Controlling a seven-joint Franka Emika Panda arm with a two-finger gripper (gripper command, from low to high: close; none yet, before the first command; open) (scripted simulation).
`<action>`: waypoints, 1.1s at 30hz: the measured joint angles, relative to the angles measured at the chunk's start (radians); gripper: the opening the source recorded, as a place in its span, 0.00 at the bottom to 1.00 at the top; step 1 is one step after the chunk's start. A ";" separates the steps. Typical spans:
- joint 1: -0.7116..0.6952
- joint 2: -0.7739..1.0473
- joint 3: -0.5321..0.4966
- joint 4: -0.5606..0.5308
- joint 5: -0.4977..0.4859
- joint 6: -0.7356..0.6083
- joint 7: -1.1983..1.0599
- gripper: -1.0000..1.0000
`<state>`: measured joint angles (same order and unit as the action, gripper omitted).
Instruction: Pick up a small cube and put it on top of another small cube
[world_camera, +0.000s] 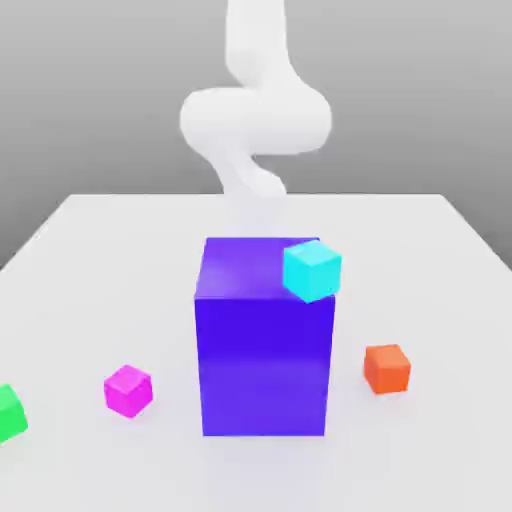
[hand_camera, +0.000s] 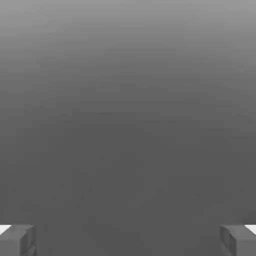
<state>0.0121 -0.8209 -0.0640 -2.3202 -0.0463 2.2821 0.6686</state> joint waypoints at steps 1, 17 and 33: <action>0.005 -0.008 -0.027 -0.009 -0.019 -0.007 -0.057 0.50; 0.086 -0.039 -0.445 -0.154 -0.302 -0.043 -0.909 0.50; 0.287 0.137 -0.909 -0.314 -0.582 0.089 -1.723 0.50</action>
<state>0.2995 -0.6836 -0.9728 -2.6345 -0.6288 2.3708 -1.0544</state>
